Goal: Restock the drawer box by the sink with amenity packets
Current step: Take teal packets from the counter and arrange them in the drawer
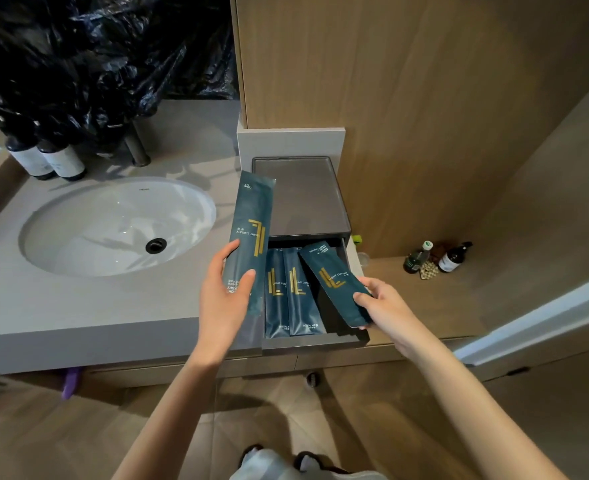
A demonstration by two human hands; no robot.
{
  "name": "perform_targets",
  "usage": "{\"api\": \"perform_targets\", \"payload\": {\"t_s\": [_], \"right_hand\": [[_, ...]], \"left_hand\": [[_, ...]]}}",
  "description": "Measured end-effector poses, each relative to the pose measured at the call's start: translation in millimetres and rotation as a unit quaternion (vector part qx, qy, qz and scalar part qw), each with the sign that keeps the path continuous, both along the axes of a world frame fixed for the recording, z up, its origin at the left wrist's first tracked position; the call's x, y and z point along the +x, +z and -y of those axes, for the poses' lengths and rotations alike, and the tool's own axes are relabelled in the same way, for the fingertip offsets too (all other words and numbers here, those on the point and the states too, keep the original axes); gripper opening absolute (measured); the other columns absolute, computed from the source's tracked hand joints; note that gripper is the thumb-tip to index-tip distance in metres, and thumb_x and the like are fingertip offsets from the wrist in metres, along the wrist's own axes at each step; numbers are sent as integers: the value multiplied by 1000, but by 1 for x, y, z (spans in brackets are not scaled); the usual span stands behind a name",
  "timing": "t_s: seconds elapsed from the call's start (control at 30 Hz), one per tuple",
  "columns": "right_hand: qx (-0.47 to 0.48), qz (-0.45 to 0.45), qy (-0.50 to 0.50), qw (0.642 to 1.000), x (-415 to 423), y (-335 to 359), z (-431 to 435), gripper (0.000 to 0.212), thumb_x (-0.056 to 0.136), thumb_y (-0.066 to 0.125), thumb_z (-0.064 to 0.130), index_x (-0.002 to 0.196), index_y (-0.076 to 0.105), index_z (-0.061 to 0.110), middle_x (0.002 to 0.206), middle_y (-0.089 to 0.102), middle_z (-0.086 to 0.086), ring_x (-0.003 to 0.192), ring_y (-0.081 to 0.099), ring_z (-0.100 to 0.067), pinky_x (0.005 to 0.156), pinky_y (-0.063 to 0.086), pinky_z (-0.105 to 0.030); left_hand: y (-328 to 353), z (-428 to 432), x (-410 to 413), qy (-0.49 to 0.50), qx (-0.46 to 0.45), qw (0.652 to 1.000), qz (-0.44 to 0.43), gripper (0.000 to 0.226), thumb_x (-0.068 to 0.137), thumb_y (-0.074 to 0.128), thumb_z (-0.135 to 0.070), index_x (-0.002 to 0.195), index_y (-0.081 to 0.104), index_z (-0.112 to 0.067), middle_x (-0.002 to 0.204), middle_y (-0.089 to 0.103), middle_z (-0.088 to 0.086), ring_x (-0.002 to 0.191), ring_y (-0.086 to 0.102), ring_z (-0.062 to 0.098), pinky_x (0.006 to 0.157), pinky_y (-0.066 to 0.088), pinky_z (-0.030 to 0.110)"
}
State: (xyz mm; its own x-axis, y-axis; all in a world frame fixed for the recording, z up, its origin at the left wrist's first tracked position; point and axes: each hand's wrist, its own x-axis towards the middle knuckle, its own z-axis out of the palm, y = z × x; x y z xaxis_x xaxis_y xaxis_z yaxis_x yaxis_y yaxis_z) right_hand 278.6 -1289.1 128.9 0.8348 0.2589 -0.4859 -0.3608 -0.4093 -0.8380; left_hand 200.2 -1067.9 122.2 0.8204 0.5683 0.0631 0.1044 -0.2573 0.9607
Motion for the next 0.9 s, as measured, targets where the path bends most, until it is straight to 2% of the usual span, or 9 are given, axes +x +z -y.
{"api": "perform_targets", "payload": {"t_s": [0.1,0.17,0.27,0.37,0.47,0.53,0.63,0.77,0.9], "right_hand": [[-7,8,-2,1000,3,-16,-22,41,100,41,10,140,37,19,128,58,-6,106,62,-22,94,52,-41],[-45,26,15,999,2,-21,-34,51,100,41,9,149,25,17,148,40,-4,128,48,-24,106,39,-34],[-100,59,55,992,1,-31,-45,64,99,42,3,153,11,14,158,22,-5,142,29,-24,112,28,-33],[-172,98,106,974,2,-38,-52,75,94,47,-3,154,6,15,157,20,-7,143,27,-27,113,28,-35],[-229,138,150,952,6,-43,-56,86,88,53,-9,154,4,16,156,15,-10,139,32,-30,110,35,-38],[-267,178,188,928,7,-45,-58,86,87,55,-7,154,7,18,159,6,-11,143,21,-33,111,33,-39],[-300,204,260,895,13,-47,-61,76,93,55,10,154,10,21,161,-5,-7,148,1,-34,116,21,-43],[-320,188,328,869,25,-52,-64,72,98,45,41,154,3,27,161,-13,-6,148,-11,-32,119,7,-47],[-328,166,330,869,26,-60,-67,78,96,41,52,153,-7,27,159,-19,-13,147,-14,-31,119,7,-46]], "left_hand": [[4,-3,-5,7,22,1000,1,47,91,59,-9,134,48,-24,136,48,-14,118,41,-4,94,30,0],[7,-6,-8,12,23,1000,1,47,91,59,-9,134,48,-25,135,48,-14,119,43,-1,98,34,4],[9,-10,-12,16,17,1000,-2,46,91,59,-11,132,47,-30,130,47,-19,119,43,0,105,38,28],[10,-11,-16,17,20,1000,-2,47,91,59,-12,133,46,-31,128,44,-23,113,39,-8,102,33,20],[11,-11,-18,13,26,1000,-3,47,92,58,-11,134,46,-29,131,44,-22,111,37,-13,91,29,-1],[11,-12,-18,9,23,1000,-3,47,92,58,-11,134,46,-29,131,43,-22,109,36,-16,84,28,-7],[12,-13,-19,8,23,1000,-2,48,92,58,-12,133,45,-31,130,44,-22,114,39,-8,94,35,8],[12,-16,-19,5,29,1000,0,48,92,59,-10,134,45,-29,131,45,-20,112,40,-10,79,31,-9],[10,-20,-19,6,28,1000,-5,48,92,59,-11,133,45,-31,132,45,-19,117,42,-4,83,35,-2]]}}
